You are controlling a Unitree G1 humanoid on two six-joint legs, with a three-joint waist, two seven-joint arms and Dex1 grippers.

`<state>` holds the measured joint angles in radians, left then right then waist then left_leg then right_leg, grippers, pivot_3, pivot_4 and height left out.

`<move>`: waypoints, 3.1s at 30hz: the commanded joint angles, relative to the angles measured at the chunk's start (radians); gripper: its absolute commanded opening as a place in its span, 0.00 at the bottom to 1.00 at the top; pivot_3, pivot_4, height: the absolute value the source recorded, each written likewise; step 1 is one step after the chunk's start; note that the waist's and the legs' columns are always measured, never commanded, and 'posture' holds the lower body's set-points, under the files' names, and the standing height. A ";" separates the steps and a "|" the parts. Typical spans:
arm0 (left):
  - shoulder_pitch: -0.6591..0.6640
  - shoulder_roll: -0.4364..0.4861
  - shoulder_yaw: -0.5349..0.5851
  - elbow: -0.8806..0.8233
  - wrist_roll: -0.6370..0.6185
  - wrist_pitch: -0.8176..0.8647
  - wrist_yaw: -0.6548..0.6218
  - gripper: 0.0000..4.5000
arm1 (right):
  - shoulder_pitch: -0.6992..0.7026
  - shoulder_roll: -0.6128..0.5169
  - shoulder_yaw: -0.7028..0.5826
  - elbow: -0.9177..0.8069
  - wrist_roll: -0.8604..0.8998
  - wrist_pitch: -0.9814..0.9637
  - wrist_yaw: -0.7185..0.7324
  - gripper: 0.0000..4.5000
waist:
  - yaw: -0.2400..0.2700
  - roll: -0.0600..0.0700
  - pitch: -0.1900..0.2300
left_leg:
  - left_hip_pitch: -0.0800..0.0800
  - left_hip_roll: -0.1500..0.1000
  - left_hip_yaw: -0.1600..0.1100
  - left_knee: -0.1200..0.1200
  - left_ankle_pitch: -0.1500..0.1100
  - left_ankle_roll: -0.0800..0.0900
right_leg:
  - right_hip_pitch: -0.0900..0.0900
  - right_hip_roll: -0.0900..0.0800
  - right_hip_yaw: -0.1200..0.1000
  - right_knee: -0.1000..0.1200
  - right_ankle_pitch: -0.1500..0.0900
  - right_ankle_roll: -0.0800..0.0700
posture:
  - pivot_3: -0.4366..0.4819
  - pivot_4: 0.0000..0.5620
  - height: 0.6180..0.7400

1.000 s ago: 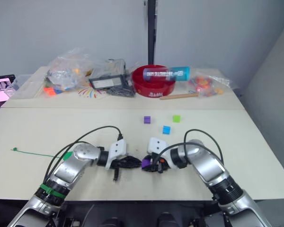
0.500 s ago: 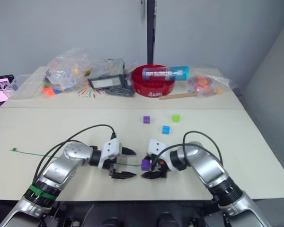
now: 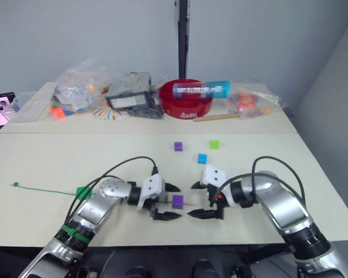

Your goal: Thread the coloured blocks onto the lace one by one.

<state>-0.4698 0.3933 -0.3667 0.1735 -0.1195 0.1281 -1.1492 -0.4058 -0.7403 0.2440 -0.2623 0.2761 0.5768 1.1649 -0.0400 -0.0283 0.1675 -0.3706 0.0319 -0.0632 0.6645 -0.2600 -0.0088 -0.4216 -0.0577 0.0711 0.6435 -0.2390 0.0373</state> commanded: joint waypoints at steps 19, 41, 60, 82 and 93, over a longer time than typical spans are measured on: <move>-0.013 0.033 0.009 -0.028 -0.013 -0.009 -0.060 0.27 | -0.023 0.068 0.103 0.144 -0.127 -0.173 -0.031 0.50 | 0.000 0.000 0.000 | 0.000 0.000 0.000 0.000 0.000 0.000 | 0.000 0.000 0.000 0.000 0.000 0.000 | 0.48 0.27 0.92; 0.029 0.284 0.153 0.029 -0.075 -0.091 -0.205 0.27 | -0.031 0.074 0.095 0.106 -0.127 -0.152 -0.006 0.00 | -0.004 0.000 0.000 | 0.001 0.000 0.000 0.000 0.000 0.000 | 0.000 0.000 0.000 0.002 0.000 0.000 | 0.48 0.27 0.92; -0.009 0.517 0.207 0.573 0.026 -0.479 -0.320 0.27 | -0.036 0.077 0.092 0.114 -0.128 -0.158 -0.008 0.00 | -0.031 0.002 0.000 | 0.005 0.003 0.001 0.000 0.000 0.000 | 0.000 0.003 0.000 0.006 -0.001 -0.002 | 0.48 0.27 0.92; -0.047 0.535 0.264 0.433 -0.063 -0.333 -0.404 0.85 | -0.051 0.089 0.099 0.123 -0.132 -0.158 -0.012 0.00 | -0.027 0.008 -0.002 | 0.001 0.003 0.002 0.000 0.000 0.000 | -0.002 0.003 0.001 0.004 -0.001 -0.002 | 0.48 0.27 0.92; -0.054 0.539 0.309 0.061 -0.218 0.019 -0.449 0.85 | -0.063 0.113 0.105 0.126 -0.132 -0.150 -0.021 0.00 | -0.021 0.003 0.001 | -0.001 0.003 0.001 0.000 0.000 0.000 | -0.003 0.002 0.000 0.004 -0.001 -0.002 | 0.48 0.27 0.92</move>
<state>-0.5295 0.9269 -0.0803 0.3082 -0.2912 0.0889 -1.5993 -0.4503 -0.6335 0.3529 -0.1207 0.1399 0.4243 1.1479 -0.0611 -0.0252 0.1687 -0.3713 0.0348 -0.0621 0.6642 -0.2602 -0.0085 -0.4251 -0.0552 0.0714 0.6474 -0.2401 0.0358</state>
